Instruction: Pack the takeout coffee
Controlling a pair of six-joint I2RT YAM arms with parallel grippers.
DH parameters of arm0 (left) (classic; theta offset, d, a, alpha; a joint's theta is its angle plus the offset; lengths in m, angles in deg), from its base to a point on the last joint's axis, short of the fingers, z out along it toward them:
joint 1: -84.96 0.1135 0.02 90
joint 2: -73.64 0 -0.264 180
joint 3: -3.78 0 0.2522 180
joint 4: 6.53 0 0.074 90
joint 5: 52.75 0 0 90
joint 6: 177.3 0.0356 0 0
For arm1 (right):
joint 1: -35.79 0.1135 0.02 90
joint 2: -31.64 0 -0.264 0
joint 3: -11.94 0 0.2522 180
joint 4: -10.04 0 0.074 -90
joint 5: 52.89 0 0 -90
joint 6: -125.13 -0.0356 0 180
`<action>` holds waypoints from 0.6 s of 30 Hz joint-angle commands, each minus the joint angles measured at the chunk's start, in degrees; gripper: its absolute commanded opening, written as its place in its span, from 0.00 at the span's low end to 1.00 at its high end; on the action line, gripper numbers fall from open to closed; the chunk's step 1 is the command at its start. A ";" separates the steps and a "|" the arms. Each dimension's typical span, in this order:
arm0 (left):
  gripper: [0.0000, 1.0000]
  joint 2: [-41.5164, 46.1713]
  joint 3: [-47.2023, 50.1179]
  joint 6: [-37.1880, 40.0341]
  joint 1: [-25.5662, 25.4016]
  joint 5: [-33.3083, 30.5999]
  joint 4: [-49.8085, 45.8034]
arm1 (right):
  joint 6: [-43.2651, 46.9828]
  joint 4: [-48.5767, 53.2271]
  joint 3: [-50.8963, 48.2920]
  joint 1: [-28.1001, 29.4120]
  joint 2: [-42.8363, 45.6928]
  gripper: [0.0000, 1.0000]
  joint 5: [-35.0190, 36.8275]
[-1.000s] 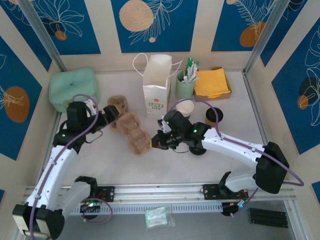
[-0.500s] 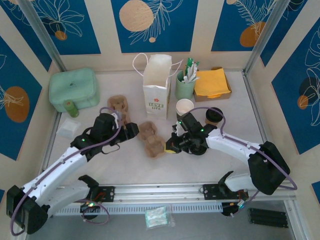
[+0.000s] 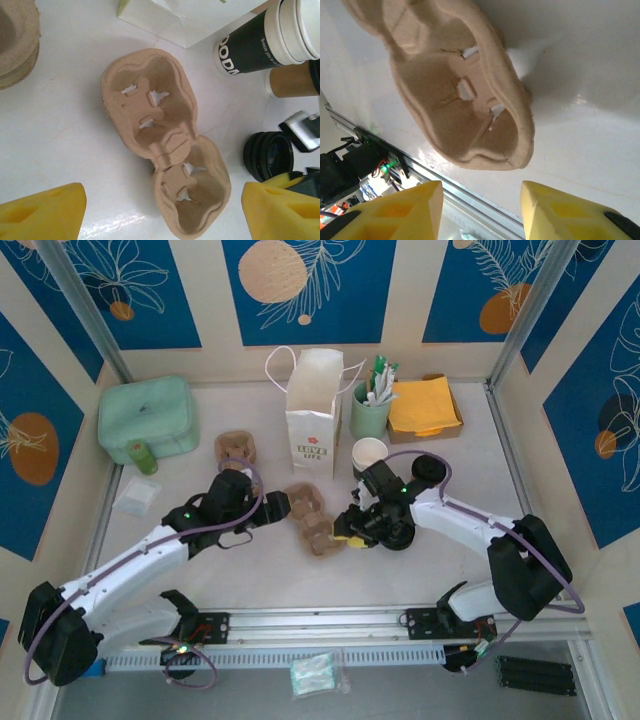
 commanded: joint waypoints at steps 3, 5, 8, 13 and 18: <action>0.83 -1.25 -2.18 2.50 -0.41 -2.23 -0.86 | 6.15 9.64 8.53 0.93 -0.20 0.49 5.90; 0.85 -1.34 -2.27 2.69 -0.46 -2.60 -1.13 | 8.03 12.50 12.39 2.02 -1.96 0.50 8.86; 0.87 -1.29 -2.27 2.77 -0.46 -3.33 -1.72 | 10.30 16.29 18.70 5.08 -5.96 0.51 14.44; 0.93 -0.59 -1.92 2.86 -0.28 -5.13 -3.13 | 12.29 19.63 28.07 9.82 -14.68 0.51 21.02; 0.99 0.95 -0.65 2.51 0.74 -6.48 -5.10 | 13.43 20.77 34.17 12.62 -22.78 0.52 24.90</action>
